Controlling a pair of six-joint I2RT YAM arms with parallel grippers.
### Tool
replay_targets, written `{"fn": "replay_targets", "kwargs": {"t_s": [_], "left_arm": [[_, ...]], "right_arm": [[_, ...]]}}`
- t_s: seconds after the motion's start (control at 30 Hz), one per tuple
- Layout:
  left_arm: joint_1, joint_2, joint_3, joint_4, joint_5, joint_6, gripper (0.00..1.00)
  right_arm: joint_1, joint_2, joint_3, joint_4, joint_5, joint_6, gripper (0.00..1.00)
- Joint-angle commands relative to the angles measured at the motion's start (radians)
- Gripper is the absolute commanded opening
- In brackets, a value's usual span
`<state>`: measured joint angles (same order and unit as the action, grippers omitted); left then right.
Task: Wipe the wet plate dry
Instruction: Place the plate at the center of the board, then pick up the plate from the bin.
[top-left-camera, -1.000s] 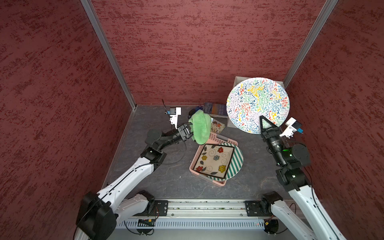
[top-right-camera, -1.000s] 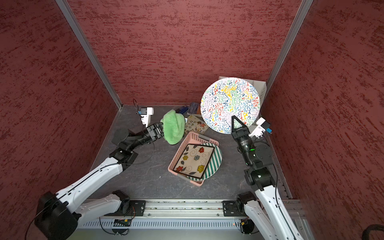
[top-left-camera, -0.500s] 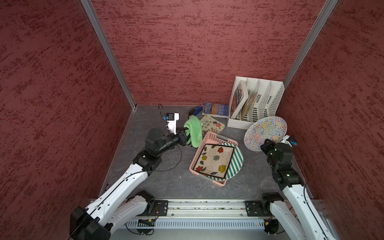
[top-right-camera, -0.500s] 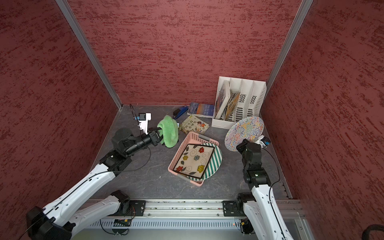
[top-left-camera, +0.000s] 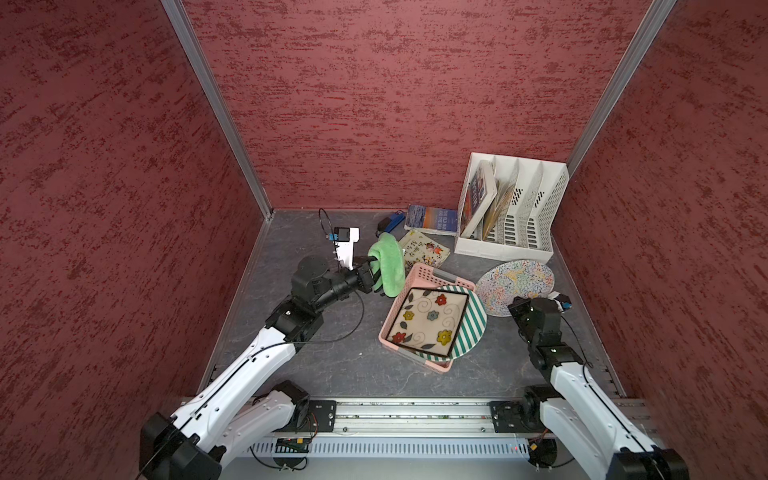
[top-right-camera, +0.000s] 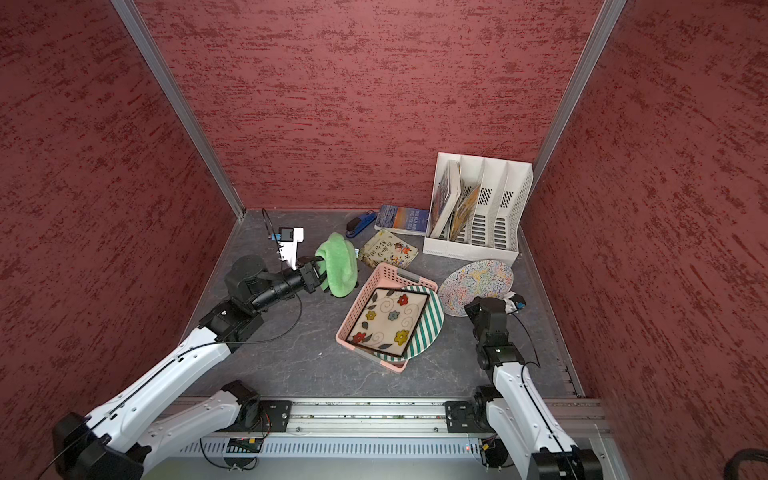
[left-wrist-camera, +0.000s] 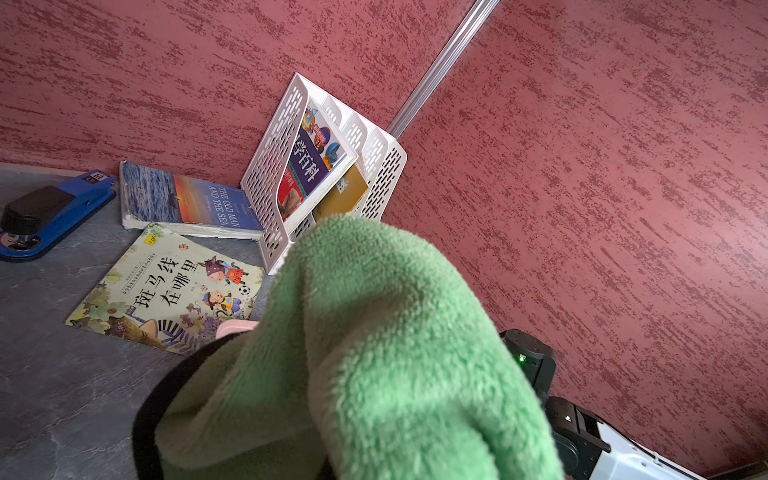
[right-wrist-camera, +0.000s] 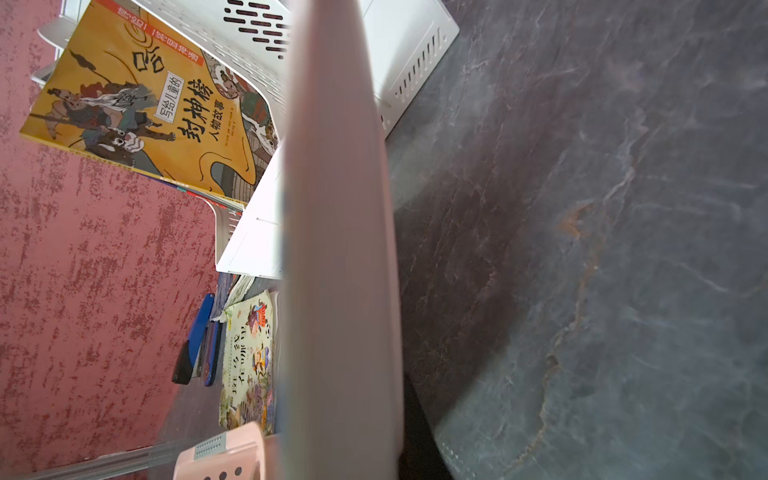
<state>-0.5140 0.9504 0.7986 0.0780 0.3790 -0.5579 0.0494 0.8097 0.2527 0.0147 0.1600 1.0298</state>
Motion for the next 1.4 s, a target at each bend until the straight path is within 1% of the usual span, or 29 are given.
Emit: {"fn": "replay_targets", "kwargs": {"t_s": [0.0,0.03,0.07,0.13,0.27,0.33,0.43,0.5,0.6,0.63,0.67,0.7,0.77,0.8,0.83,0.87,0.9,0.97,1.03,1.1,1.17,1.23,1.3,1.37], "left_arm": [[0.008,-0.002,-0.010,-0.033,-0.051,0.039,0.00],[0.008,-0.003,-0.013,-0.058,-0.082,0.050,0.00],[0.008,-0.003,-0.016,-0.083,-0.120,0.059,0.00],[0.014,-0.002,-0.027,-0.124,-0.173,0.067,0.00],[0.037,0.001,-0.057,-0.141,-0.194,0.070,0.00],[0.045,0.008,-0.064,-0.157,-0.209,0.072,0.00],[0.053,0.021,-0.061,-0.211,-0.271,0.085,0.00],[0.057,0.031,-0.059,-0.259,-0.347,0.103,0.00],[0.070,0.054,-0.060,-0.292,-0.400,0.120,0.00],[0.074,0.063,-0.059,-0.295,-0.400,0.120,0.00],[0.079,0.071,-0.061,-0.295,-0.393,0.120,0.00],[0.083,0.080,-0.062,-0.294,-0.387,0.119,0.00],[0.083,0.099,-0.067,-0.291,-0.381,0.115,0.00],[0.084,0.110,-0.068,-0.293,-0.384,0.111,0.00],[0.085,0.120,-0.072,-0.293,-0.388,0.102,0.00],[0.085,0.132,-0.077,-0.289,-0.391,0.096,0.00],[0.085,0.144,-0.083,-0.282,-0.391,0.090,0.00],[0.085,0.175,-0.094,-0.270,-0.390,0.076,0.00],[0.084,0.199,-0.107,-0.248,-0.381,0.064,0.00],[0.082,0.220,-0.118,-0.221,-0.361,0.054,0.00],[0.083,0.236,-0.127,-0.194,-0.342,0.044,0.00],[0.081,0.250,-0.137,-0.168,-0.315,0.035,0.00],[0.078,0.257,-0.150,-0.136,-0.270,0.029,0.00],[0.070,0.262,-0.170,-0.106,-0.242,0.014,0.00]], "right_arm": [[-0.006,0.028,-0.032,-0.091,0.033,0.019,0.39],[-0.007,0.027,-0.031,-0.100,0.036,0.014,0.54],[-0.006,0.023,-0.027,-0.111,0.039,0.005,0.62],[-0.008,0.008,-0.007,-0.150,0.049,-0.019,0.72],[-0.008,-0.057,0.075,-0.297,0.100,-0.082,0.93],[-0.009,-0.104,0.133,-0.395,0.139,-0.129,0.98],[-0.008,-0.173,0.236,-0.569,0.177,-0.166,0.99],[-0.009,-0.195,0.310,-0.672,0.175,-0.191,0.98],[-0.008,-0.190,0.363,-0.712,0.129,-0.252,0.98],[-0.008,-0.183,0.375,-0.710,0.092,-0.282,0.94],[-0.009,-0.176,0.385,-0.684,-0.014,-0.328,0.90],[-0.008,-0.168,0.392,-0.652,-0.155,-0.364,0.85],[-0.004,-0.149,0.398,-0.595,-0.404,-0.355,0.70],[0.017,-0.133,0.401,-0.583,-0.490,-0.325,0.61],[0.055,-0.125,0.406,-0.589,-0.522,-0.288,0.52],[0.108,-0.128,0.411,-0.602,-0.509,-0.265,0.46],[0.191,-0.138,0.418,-0.621,-0.458,-0.243,0.43],[0.343,-0.161,0.443,-0.682,-0.315,-0.211,0.39],[0.451,-0.157,0.459,-0.716,-0.239,-0.180,0.38],[0.536,-0.111,0.461,-0.719,-0.206,-0.156,0.42],[0.599,-0.045,0.463,-0.731,-0.135,-0.139,0.49],[0.631,0.024,0.463,-0.739,-0.063,-0.119,0.57],[0.641,0.082,0.449,-0.709,-0.044,-0.112,0.61],[0.642,0.125,0.428,-0.664,-0.056,-0.103,0.62]]}}
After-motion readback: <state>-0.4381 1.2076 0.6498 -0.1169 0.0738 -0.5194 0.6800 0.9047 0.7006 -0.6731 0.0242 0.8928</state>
